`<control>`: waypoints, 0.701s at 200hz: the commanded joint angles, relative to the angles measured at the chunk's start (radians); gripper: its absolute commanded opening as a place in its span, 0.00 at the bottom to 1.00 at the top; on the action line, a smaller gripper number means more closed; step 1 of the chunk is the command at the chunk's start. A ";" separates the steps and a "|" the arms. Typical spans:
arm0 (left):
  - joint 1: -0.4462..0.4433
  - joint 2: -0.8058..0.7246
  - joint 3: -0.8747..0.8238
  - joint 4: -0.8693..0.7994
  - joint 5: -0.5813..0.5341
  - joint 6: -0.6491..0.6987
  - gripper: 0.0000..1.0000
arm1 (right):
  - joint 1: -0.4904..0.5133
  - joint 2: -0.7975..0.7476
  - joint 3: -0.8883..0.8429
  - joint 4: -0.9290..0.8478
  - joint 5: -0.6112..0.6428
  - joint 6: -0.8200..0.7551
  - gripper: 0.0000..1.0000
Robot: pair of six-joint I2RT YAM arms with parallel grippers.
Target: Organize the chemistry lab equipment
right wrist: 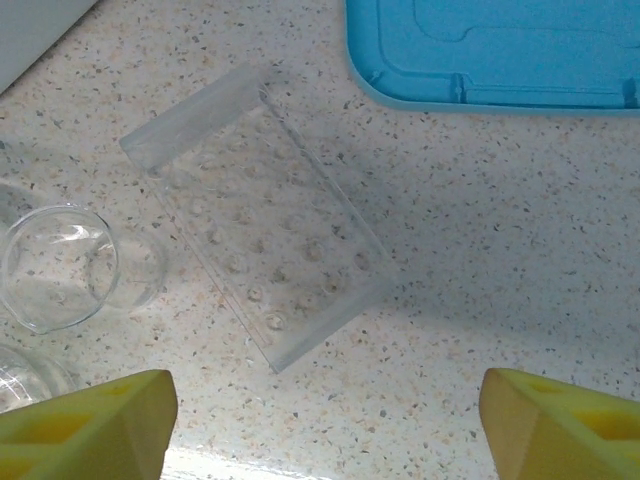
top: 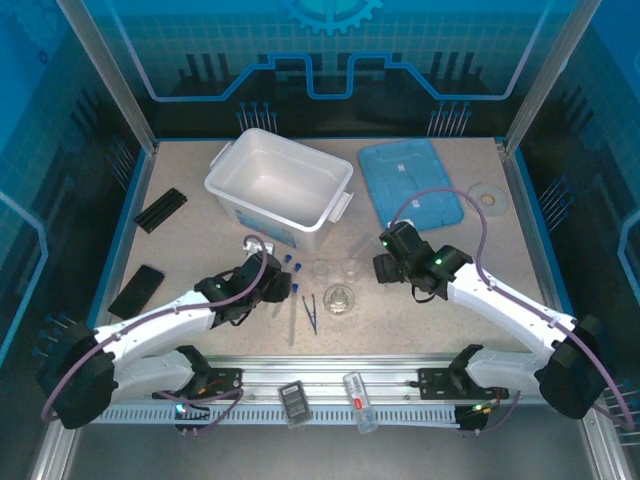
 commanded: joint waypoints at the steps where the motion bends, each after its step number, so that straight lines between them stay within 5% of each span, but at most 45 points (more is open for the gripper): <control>1: -0.006 0.068 0.057 -0.032 0.017 -0.038 0.79 | 0.016 0.007 0.042 -0.007 0.000 0.003 0.75; 140: 0.118 0.227 0.100 0.018 0.121 -0.023 0.66 | 0.014 -0.041 0.028 0.014 0.009 0.033 0.69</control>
